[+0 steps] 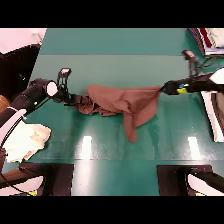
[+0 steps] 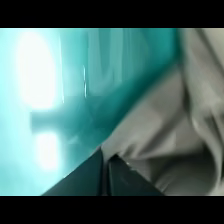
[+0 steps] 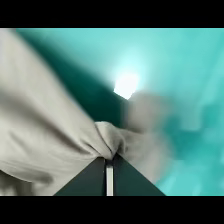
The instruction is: Fold the shirts.
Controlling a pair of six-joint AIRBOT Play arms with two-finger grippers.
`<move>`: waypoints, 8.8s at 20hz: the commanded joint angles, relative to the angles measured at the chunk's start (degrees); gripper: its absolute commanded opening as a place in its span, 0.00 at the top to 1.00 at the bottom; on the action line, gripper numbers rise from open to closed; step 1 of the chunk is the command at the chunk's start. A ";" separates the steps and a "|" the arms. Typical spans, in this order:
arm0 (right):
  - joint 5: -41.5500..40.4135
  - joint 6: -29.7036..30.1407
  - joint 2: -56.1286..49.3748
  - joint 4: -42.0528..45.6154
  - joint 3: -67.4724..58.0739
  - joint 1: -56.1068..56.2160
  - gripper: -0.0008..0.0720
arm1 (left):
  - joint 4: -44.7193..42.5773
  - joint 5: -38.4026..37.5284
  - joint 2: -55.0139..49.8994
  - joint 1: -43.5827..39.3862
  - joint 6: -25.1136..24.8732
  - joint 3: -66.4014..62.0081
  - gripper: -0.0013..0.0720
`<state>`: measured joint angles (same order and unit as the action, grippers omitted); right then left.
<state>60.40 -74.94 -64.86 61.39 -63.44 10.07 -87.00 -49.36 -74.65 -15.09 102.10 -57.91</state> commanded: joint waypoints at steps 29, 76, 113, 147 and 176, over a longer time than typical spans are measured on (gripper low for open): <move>26.97 -8.68 -0.85 6.16 -51.39 -7.39 0.97 | -8.96 -26.14 20.09 0.09 -10.88 -49.51 0.95; 23.32 0.55 1.75 -9.92 -3.17 -14.27 0.38 | 28.59 -3.15 23.15 10.36 -9.57 29.29 0.95; 10.91 0.85 22.18 -0.44 -31.41 -20.50 0.96 | 17.57 -13.22 31.50 10.36 -11.91 -48.11 0.95; 22.08 -5.14 -38.29 10.86 -50.21 -12.46 0.97 | 6.27 -11.28 -18.38 10.60 -12.90 -43.28 0.95; 17.55 -4.02 4.15 1.09 7.17 -17.81 0.41 | 17.16 -18.88 24.33 10.60 -8.90 27.10 0.23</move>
<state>79.00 -79.40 -65.10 64.90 -60.82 -6.66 -75.20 -69.84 -57.49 -4.51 91.72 -41.52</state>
